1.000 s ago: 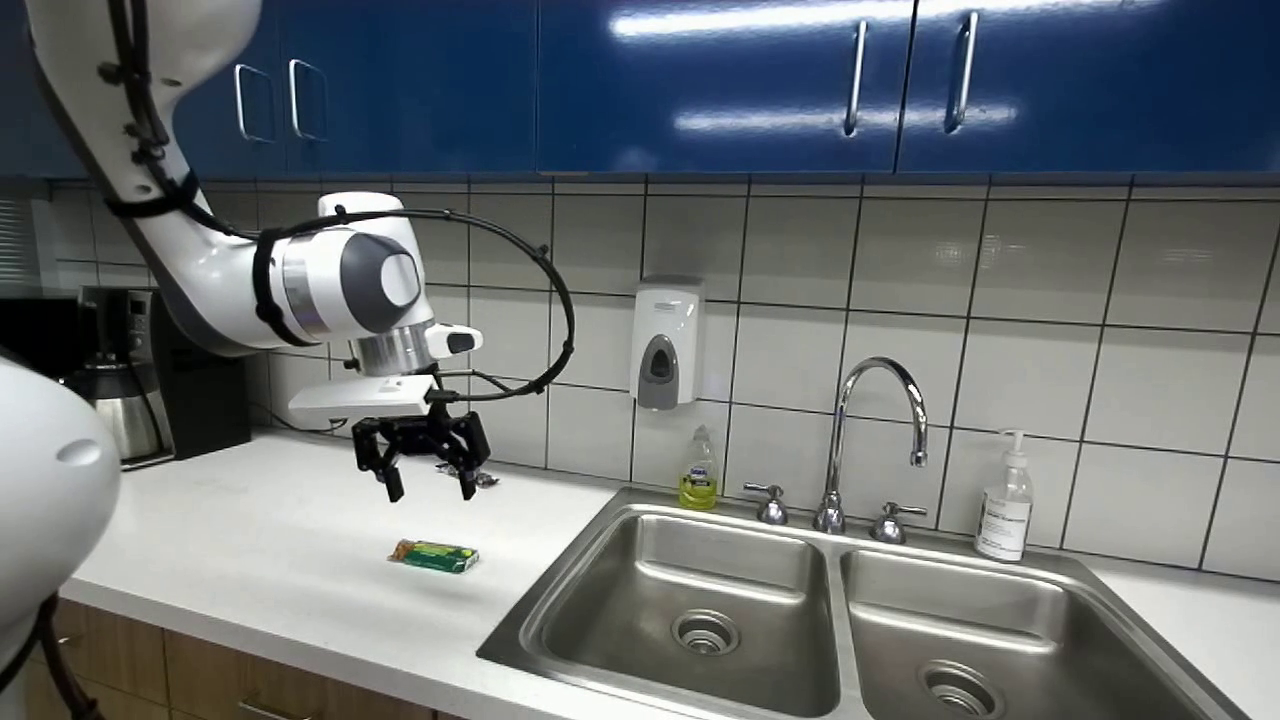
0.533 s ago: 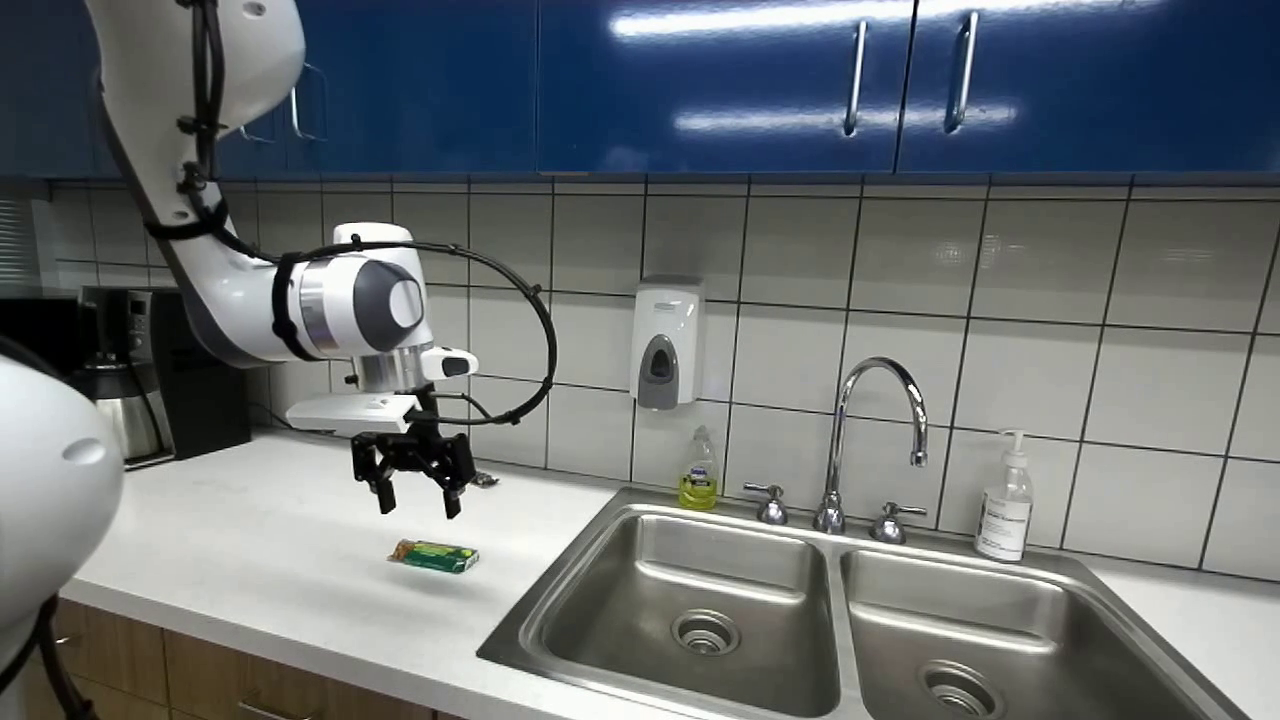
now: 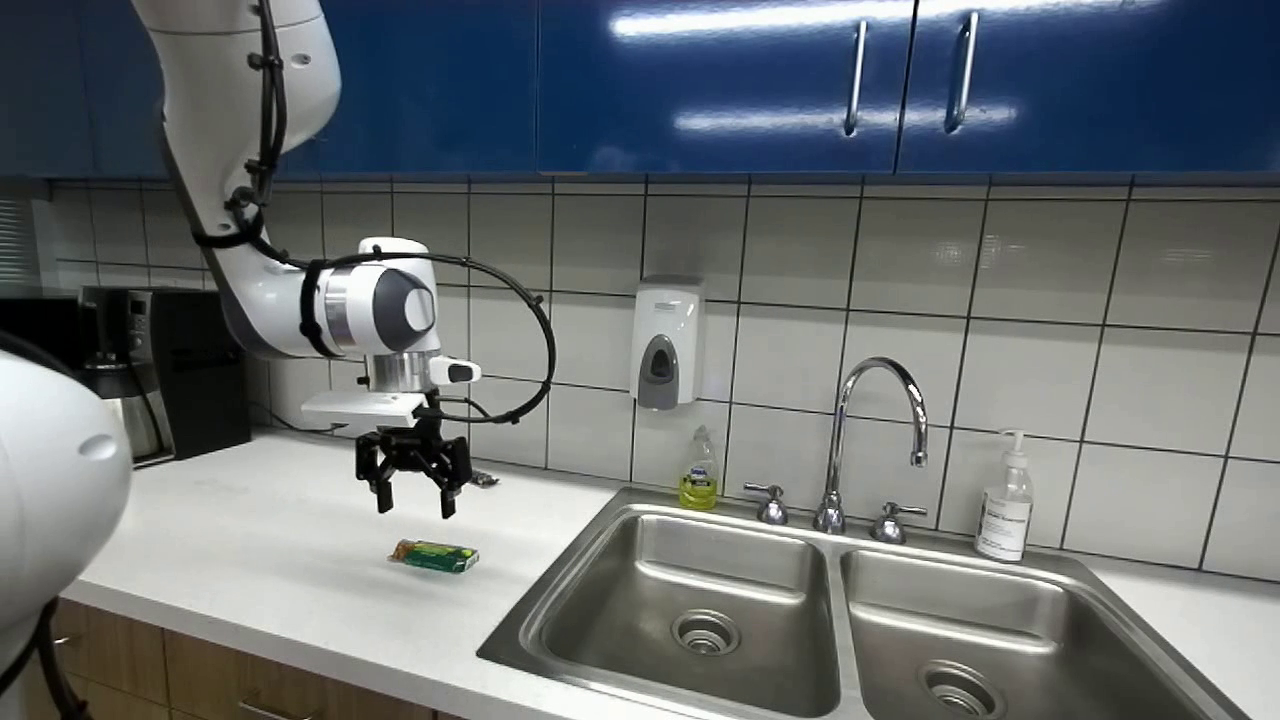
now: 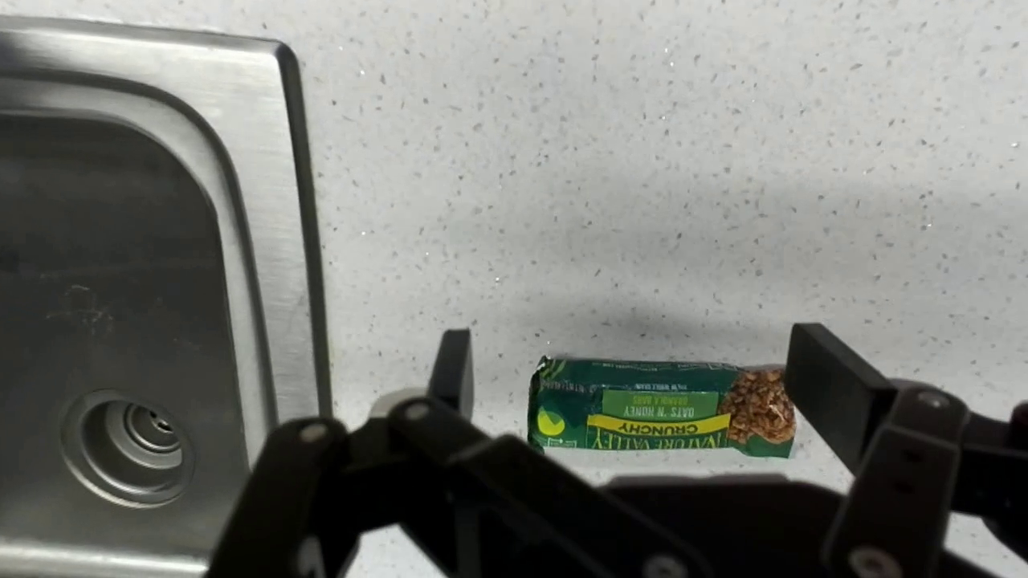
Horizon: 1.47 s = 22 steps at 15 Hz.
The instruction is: Put the green packet inside the left sink
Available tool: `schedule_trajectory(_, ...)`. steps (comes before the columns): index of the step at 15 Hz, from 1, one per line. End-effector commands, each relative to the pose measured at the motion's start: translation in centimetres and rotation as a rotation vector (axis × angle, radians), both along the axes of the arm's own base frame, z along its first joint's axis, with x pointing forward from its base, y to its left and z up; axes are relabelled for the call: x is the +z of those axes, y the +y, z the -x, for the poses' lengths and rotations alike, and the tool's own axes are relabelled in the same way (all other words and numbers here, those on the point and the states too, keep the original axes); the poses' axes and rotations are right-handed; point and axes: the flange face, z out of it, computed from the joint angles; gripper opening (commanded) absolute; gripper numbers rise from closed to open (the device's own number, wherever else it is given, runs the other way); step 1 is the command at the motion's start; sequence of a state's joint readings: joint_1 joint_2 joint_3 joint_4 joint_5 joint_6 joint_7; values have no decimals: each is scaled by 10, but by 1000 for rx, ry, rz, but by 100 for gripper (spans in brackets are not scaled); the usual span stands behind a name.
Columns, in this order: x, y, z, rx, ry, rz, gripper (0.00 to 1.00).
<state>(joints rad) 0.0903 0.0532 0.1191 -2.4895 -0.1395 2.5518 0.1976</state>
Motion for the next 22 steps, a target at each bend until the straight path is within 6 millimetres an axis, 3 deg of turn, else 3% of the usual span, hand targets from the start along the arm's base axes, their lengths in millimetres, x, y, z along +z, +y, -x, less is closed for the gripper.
schedule_trajectory(1,-1,-1,-21,56,43,4,100)
schedule_trajectory(12,-26,-5,-48,97,68,26,100)
schedule_trajectory(13,-26,-4,-40,74,56,7,100)
schedule_trajectory(22,-30,-5,-40,73,62,7,100)
